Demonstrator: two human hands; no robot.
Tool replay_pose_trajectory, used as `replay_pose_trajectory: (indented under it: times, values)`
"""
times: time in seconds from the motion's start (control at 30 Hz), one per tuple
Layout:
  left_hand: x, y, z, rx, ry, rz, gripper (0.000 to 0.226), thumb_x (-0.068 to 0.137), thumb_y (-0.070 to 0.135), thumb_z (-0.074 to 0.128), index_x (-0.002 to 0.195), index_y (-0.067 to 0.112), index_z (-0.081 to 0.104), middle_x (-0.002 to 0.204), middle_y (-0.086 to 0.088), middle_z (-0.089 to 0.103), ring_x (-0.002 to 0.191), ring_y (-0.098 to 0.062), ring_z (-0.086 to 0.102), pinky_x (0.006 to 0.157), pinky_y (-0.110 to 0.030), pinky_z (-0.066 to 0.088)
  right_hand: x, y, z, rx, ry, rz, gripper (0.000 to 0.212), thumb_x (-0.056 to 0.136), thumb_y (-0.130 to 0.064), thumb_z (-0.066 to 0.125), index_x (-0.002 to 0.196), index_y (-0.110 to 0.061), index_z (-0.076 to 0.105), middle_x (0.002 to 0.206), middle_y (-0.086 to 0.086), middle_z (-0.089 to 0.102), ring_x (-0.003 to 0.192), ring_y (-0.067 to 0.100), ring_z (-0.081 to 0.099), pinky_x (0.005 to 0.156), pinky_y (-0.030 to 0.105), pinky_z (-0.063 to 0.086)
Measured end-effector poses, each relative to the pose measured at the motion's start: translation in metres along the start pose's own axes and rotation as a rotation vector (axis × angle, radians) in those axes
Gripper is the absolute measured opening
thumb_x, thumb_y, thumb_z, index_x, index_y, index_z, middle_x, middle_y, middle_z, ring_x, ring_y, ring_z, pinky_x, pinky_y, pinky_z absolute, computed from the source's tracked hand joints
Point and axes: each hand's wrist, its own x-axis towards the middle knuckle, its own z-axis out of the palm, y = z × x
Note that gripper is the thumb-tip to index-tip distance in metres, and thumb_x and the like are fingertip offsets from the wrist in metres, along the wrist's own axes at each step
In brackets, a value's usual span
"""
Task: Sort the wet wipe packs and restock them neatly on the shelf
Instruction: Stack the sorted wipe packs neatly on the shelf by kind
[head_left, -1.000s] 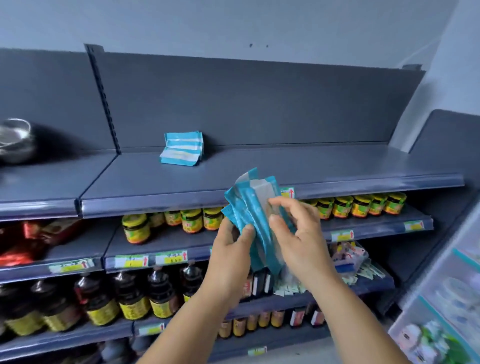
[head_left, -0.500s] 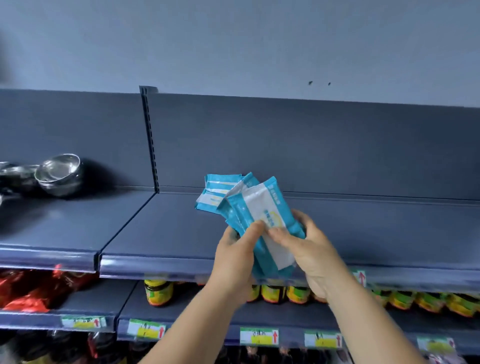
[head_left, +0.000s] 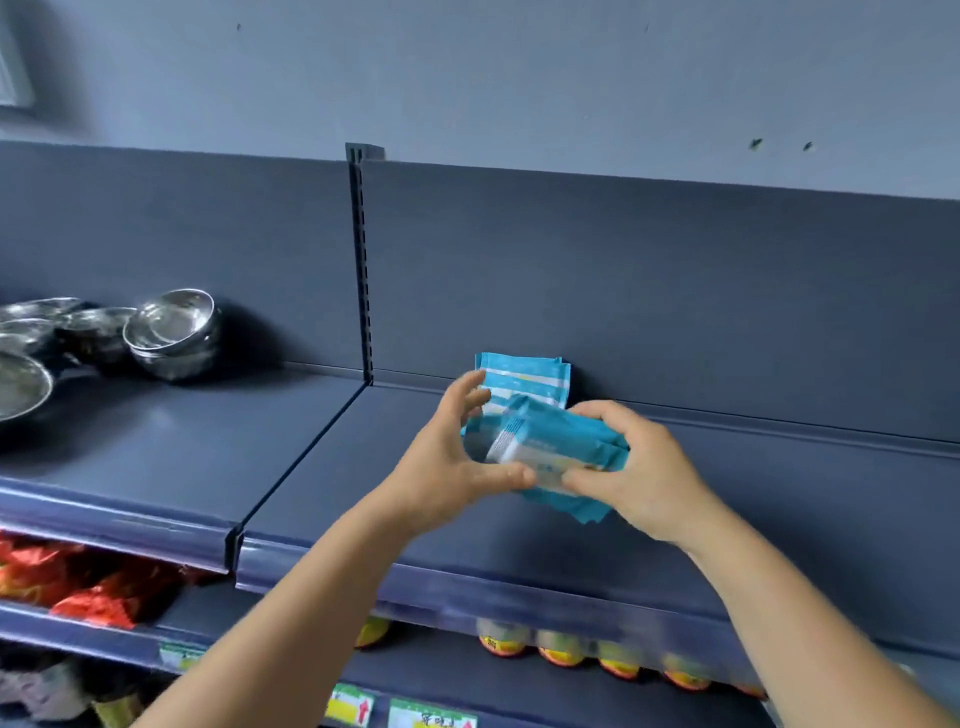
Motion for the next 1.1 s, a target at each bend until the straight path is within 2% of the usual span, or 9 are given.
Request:
replay_pose_trajectory:
  times: [0.1, 0.23, 0.33, 0.47, 0.67, 0.83, 0.93, 1.0, 1.1]
  values:
    - [0.01, -0.024, -0.013, -0.07, -0.158, -0.103, 0.083, 0.061, 0.01, 0.087, 0.128, 0.028, 0.042, 0.129, 0.006, 0.054, 0.117, -0.012, 0.057, 0.095, -0.029, 0.051, 0.013, 0.003, 0.018, -0.057, -0.102, -0.021, 0.056, 0.065, -0.02, 0.081, 0.1, -0.053, 0.053, 0.11, -0.018, 0.062, 0.099, 0.007, 0.061, 0.088, 0.027, 0.05]
    - [0.018, -0.051, -0.024, -0.118, -0.252, -0.166, 0.064, 0.07, -0.007, 0.077, 0.114, 0.03, 0.047, 0.122, -0.001, 0.061, 0.102, -0.016, 0.067, 0.085, -0.03, 0.055, 0.017, 0.008, 0.033, -0.026, -0.094, 0.039, 0.078, 0.066, -0.014, 0.083, 0.113, -0.056, 0.037, 0.116, -0.018, 0.052, 0.107, -0.006, 0.051, 0.088, 0.013, 0.043]
    - [0.025, -0.058, -0.028, -0.166, -0.291, -0.156, 0.064, 0.07, -0.011, 0.075, 0.115, 0.024, 0.046, 0.118, -0.001, 0.063, 0.099, -0.016, 0.069, 0.081, -0.029, 0.056, 0.014, 0.012, 0.037, 0.093, -0.023, 0.106, 0.088, 0.067, -0.007, 0.083, 0.123, -0.046, 0.027, 0.115, -0.022, 0.046, 0.102, -0.012, 0.048, 0.076, -0.001, 0.04]
    - [0.029, -0.061, -0.024, -0.115, -0.377, -0.1, 0.075, 0.069, -0.009, 0.078, 0.123, 0.023, 0.036, 0.117, 0.007, 0.061, 0.105, -0.01, 0.065, 0.087, -0.027, 0.053, 0.012, 0.015, 0.051, 0.227, -0.02, 0.161, 0.09, 0.063, -0.005, 0.085, 0.119, -0.049, 0.03, 0.118, -0.015, 0.05, 0.103, -0.001, 0.058, 0.085, 0.018, 0.05]
    - [0.041, -0.071, -0.032, -0.029, -0.239, -0.097, 0.067, 0.065, 0.002, 0.085, 0.109, 0.026, 0.04, 0.111, 0.008, 0.065, 0.102, -0.006, 0.065, 0.089, -0.031, 0.054, 0.019, 0.004, 0.064, 0.214, -0.049, 0.201, 0.099, 0.059, -0.019, 0.086, 0.131, -0.043, 0.024, 0.118, -0.018, 0.049, 0.109, -0.001, 0.056, 0.09, 0.019, 0.048]
    - [0.065, -0.078, -0.048, 0.076, -0.216, -0.142, 0.066, 0.06, 0.009, 0.089, 0.107, 0.024, 0.045, 0.106, 0.006, 0.067, 0.097, -0.01, 0.066, 0.09, -0.036, 0.054, 0.032, 0.003, 0.061, 0.212, -0.039, 0.332, 0.085, 0.071, -0.009, 0.081, 0.121, -0.046, 0.022, 0.115, -0.018, 0.048, 0.106, 0.001, 0.056, 0.081, 0.019, 0.05]
    - [0.085, -0.085, -0.047, 0.215, -0.202, -0.172, 0.08, 0.039, 0.042, 0.09, 0.106, 0.037, 0.047, 0.113, 0.004, 0.059, 0.105, -0.014, 0.06, 0.094, -0.038, 0.052, 0.04, 0.015, 0.068, 0.113, 0.009, 0.46, 0.075, 0.067, -0.011, 0.081, 0.124, -0.03, 0.037, 0.11, -0.013, 0.061, 0.098, 0.005, 0.062, 0.08, 0.028, 0.055]
    - [0.098, -0.091, -0.046, 0.262, -0.229, -0.22, 0.086, 0.028, 0.056, 0.088, 0.102, 0.046, 0.046, 0.116, 0.004, 0.057, 0.107, -0.015, 0.059, 0.095, -0.038, 0.05, 0.047, 0.025, 0.071, 0.091, 0.075, 0.522, 0.058, 0.066, -0.014, 0.081, 0.114, -0.022, 0.05, 0.104, -0.009, 0.066, 0.094, 0.008, 0.064, 0.085, 0.035, 0.056]
    - [0.112, -0.093, -0.045, 0.176, -0.281, -0.273, 0.085, 0.034, 0.045, 0.093, 0.105, 0.042, 0.045, 0.112, 0.006, 0.065, 0.102, -0.013, 0.064, 0.094, -0.038, 0.052, 0.063, 0.03, 0.071, 0.056, 0.067, 0.538, 0.036, 0.068, -0.017, 0.08, 0.096, -0.026, 0.059, 0.097, -0.01, 0.069, 0.09, 0.009, 0.066, 0.085, 0.036, 0.056]
